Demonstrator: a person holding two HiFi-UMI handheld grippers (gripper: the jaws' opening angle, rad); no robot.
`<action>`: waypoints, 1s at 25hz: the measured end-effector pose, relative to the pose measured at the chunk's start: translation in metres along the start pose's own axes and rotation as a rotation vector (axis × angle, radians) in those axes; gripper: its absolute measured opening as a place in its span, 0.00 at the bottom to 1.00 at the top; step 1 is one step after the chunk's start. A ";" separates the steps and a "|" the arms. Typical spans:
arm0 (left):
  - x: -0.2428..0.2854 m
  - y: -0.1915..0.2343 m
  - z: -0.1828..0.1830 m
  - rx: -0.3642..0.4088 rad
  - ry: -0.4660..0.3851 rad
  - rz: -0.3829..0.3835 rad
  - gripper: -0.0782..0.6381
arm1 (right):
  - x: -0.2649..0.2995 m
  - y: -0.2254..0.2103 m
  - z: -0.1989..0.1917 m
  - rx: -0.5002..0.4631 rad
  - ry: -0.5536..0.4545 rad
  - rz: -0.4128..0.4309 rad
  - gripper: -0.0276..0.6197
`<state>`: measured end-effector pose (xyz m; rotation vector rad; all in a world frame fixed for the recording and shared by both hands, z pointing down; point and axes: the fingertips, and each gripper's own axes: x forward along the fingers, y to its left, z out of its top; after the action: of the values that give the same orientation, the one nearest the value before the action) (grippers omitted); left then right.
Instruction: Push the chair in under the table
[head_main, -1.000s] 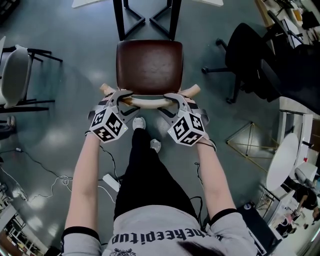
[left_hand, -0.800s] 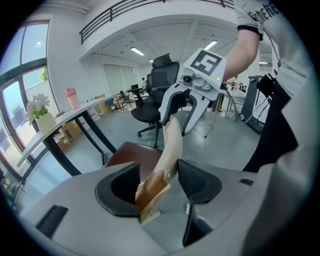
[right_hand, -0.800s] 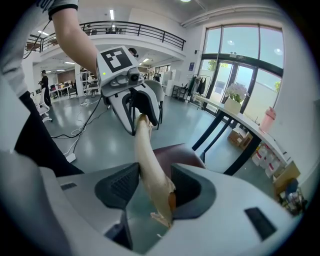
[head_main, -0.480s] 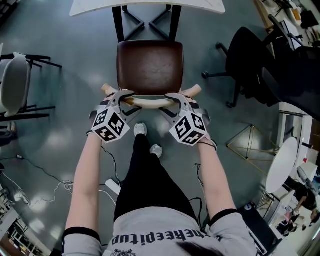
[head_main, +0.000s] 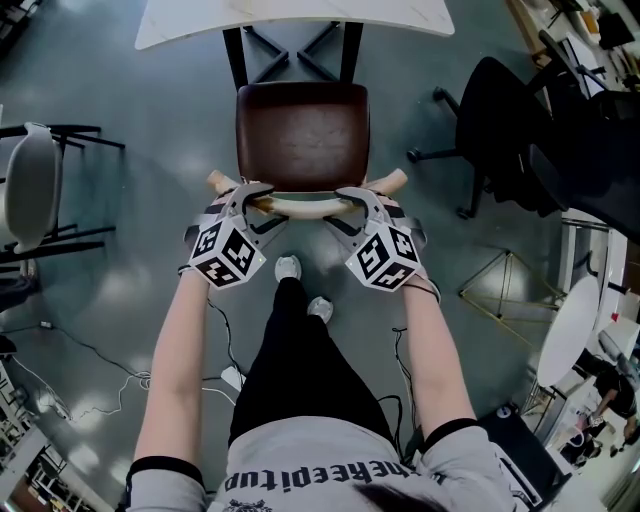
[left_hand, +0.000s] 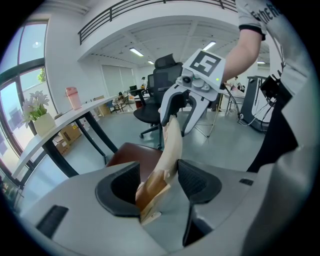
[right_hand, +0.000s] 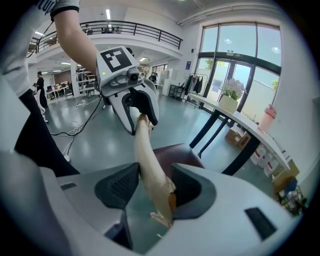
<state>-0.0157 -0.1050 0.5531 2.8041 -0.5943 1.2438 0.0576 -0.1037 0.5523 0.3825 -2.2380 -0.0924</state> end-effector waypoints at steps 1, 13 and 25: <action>0.001 0.003 0.001 0.002 -0.001 0.001 0.45 | 0.001 -0.003 0.000 0.001 -0.001 -0.001 0.36; 0.003 0.030 0.002 0.021 -0.013 -0.006 0.45 | 0.011 -0.026 0.008 0.010 0.001 -0.014 0.36; 0.008 0.059 0.002 0.021 -0.014 -0.012 0.45 | 0.025 -0.052 0.016 0.014 0.006 -0.026 0.37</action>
<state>-0.0300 -0.1633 0.5499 2.8314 -0.5672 1.2372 0.0428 -0.1612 0.5500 0.4183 -2.2296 -0.0895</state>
